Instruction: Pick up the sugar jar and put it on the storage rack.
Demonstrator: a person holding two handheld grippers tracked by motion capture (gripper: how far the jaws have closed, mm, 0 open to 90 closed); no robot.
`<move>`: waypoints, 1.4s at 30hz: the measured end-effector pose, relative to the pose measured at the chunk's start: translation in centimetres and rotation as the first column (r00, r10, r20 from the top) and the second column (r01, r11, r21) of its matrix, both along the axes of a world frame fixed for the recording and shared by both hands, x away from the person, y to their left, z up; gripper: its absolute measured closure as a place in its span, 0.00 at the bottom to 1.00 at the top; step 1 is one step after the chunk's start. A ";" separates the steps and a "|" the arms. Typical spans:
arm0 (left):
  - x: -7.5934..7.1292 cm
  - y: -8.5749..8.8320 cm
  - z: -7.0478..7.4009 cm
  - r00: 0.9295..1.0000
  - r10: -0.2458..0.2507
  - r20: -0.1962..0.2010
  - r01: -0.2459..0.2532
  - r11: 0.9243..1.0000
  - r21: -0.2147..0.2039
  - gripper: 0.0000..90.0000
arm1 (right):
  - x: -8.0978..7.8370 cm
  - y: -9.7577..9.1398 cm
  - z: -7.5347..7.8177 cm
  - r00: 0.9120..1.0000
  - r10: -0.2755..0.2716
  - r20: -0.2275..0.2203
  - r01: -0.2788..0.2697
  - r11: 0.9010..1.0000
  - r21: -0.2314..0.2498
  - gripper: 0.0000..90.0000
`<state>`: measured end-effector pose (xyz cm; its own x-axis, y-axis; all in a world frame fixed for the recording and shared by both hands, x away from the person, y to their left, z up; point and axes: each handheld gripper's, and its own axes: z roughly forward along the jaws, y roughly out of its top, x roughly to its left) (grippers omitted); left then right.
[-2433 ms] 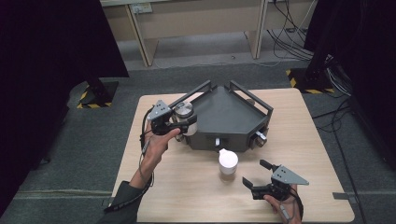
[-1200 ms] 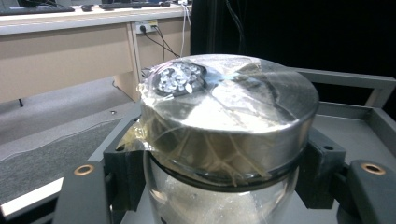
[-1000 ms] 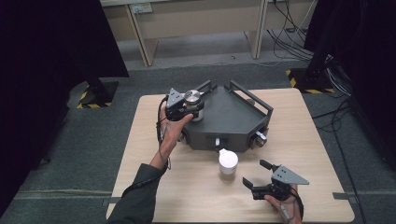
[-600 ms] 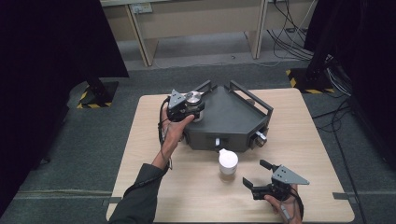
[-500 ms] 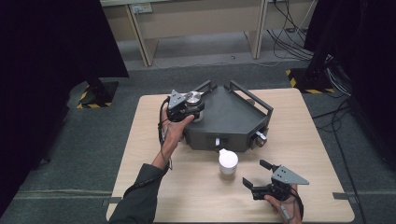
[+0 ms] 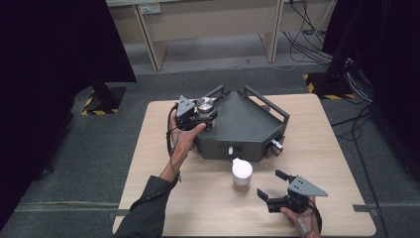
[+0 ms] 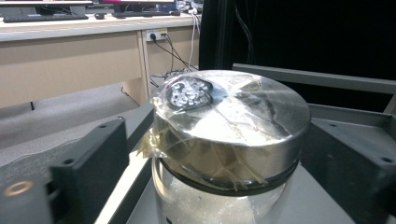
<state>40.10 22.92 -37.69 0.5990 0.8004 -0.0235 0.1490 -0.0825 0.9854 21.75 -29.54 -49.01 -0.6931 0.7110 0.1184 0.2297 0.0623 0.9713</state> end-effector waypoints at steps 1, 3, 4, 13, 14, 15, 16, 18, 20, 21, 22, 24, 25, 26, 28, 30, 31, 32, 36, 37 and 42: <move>-0.2 0.0 0.1 1.000 0.005 -0.004 -0.005 1.000 -0.002 0.04 | 0.0 0.0 0.0 1.000 0.000 0.000 0.000 1.000 0.000 0.01; -0.4 0.0 0.1 1.000 0.009 -0.001 -0.009 1.000 0.000 0.02 | 0.0 0.0 0.0 1.000 0.000 0.001 0.000 1.000 -0.001 0.01; -0.4 0.0 0.1 1.000 0.007 0.000 -0.007 1.000 0.000 0.02 | 0.0 0.0 0.0 1.000 0.000 0.000 0.000 1.000 0.000 0.01; -1.5 0.4 0.4 1.000 -0.010 0.003 0.010 1.000 0.009 0.00 | 0.0 0.0 0.0 1.000 -0.001 0.000 0.001 1.000 0.000 0.01; -1.6 0.4 0.5 1.000 -0.006 -0.001 0.006 1.000 0.008 0.00 | 0.0 0.0 0.0 1.000 -0.001 0.000 0.001 1.000 0.000 0.01; -1.8 0.5 0.6 1.000 -0.006 -0.002 0.006 1.000 0.001 0.00 | 0.0 0.0 0.0 1.000 -0.001 0.001 0.001 1.000 0.000 0.01; -1.9 0.6 0.6 1.000 -0.007 -0.001 0.007 1.000 0.000 0.00 | 0.0 0.0 0.0 1.000 0.000 0.002 0.000 1.000 0.000 0.01; -2.2 0.7 0.8 1.000 -0.005 0.002 0.005 1.000 0.002 0.00 | -0.1 0.0 0.0 1.000 -0.001 0.003 0.001 1.000 0.000 0.01; -2.4 0.9 0.8 1.000 -0.003 0.000 0.003 1.000 -0.002 0.00 | -0.1 0.0 0.0 1.000 -0.002 0.002 0.002 1.000 0.000 0.01; -2.5 1.0 0.9 1.000 -0.003 -0.002 0.003 1.000 -0.004 0.00 | -0.1 0.0 0.0 1.000 -0.002 0.002 0.002 1.000 0.000 0.01; -2.7 1.1 0.8 1.000 -0.002 -0.005 0.002 1.000 -0.006 0.00 | -0.1 0.0 0.0 1.000 -0.002 0.003 0.002 1.000 0.000 0.01; -2.9 1.3 0.7 1.000 -0.006 -0.006 0.006 1.000 -0.007 0.00 | -0.1 0.0 0.0 1.000 -0.001 0.003 0.001 1.000 0.000 0.01; -3.0 1.4 0.7 1.000 -0.007 -0.007 0.007 1.000 -0.005 0.00 | -0.1 0.0 0.0 1.000 -0.001 0.003 0.001 1.000 0.000 0.01; -3.2 1.5 0.7 1.000 -0.007 -0.007 0.007 1.000 -0.006 0.00 | -0.1 0.0 0.0 1.000 -0.001 0.003 0.001 1.000 0.000 0.01; -3.5 1.7 0.5 1.000 -0.012 -0.006 0.012 1.000 -0.010 0.00 | -0.1 0.0 0.0 1.000 -0.002 0.002 0.002 1.000 0.000 0.01; -3.8 2.0 0.5 1.000 -0.019 -0.008 0.019 1.000 -0.016 0.00 | -0.1 0.0 0.0 1.000 -0.001 0.002 0.001 1.000 0.000 0.01; -4.0 2.1 0.4 1.000 -0.021 -0.010 0.021 1.000 -0.022 0.00 | -0.1 0.0 0.0 1.000 -0.002 0.003 0.002 1.000 0.001 0.01; -4.2 2.1 0.5 1.000 -0.023 -0.010 0.023 1.000 -0.022 0.00 | 0.0 0.0 0.0 1.000 -0.002 0.003 0.002 1.000 0.001 0.01; -5.0 2.5 0.5 0.999 -0.032 -0.006 0.032 0.999 -0.022 0.00 | 0.0 0.0 0.0 1.000 -0.002 0.004 0.002 1.000 0.000 0.01; -5.2 2.6 0.4 0.999 -0.034 -0.006 0.034 0.999 -0.024 0.00 | 0.0 0.0 0.0 1.000 -0.003 0.004 0.003 1.000 0.000 0.01; -5.9 3.0 0.1 0.999 -0.052 -0.008 0.052 0.998 -0.030 0.01 | -0.1 0.0 0.0 1.000 -0.003 0.001 0.003 1.000 0.001 0.01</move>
